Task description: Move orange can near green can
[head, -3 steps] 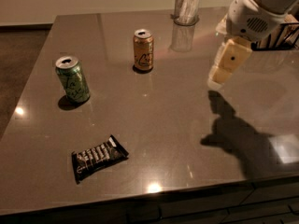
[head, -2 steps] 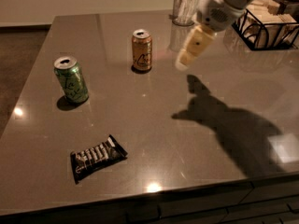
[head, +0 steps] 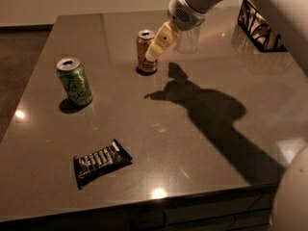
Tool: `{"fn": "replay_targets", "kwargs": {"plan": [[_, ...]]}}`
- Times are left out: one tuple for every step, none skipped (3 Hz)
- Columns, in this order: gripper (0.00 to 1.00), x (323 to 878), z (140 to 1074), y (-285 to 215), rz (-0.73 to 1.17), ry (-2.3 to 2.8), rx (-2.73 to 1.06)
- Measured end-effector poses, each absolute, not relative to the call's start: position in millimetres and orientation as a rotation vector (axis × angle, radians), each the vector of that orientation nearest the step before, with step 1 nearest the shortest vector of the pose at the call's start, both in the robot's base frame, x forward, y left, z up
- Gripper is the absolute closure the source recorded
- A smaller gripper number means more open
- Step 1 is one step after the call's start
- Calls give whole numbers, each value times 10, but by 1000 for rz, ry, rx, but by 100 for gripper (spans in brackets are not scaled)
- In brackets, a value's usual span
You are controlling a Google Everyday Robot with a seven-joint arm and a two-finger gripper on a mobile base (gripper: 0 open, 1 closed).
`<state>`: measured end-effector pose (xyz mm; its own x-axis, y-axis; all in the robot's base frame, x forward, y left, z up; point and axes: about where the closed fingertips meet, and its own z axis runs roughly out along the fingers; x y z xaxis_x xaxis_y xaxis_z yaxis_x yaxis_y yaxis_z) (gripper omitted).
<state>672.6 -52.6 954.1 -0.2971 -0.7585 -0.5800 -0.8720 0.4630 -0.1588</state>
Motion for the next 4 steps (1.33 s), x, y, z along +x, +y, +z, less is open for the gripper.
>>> {"fn": "replay_targets", "kwargs": {"plan": [[0,6994,9362,-317,296,2143,-1275],[0,7153,9270,-150,346,2142,-1238],[15,7220,9214,-49,386,2145,-1219],[38,7204,9192,11,427,2136,-1208]]}}
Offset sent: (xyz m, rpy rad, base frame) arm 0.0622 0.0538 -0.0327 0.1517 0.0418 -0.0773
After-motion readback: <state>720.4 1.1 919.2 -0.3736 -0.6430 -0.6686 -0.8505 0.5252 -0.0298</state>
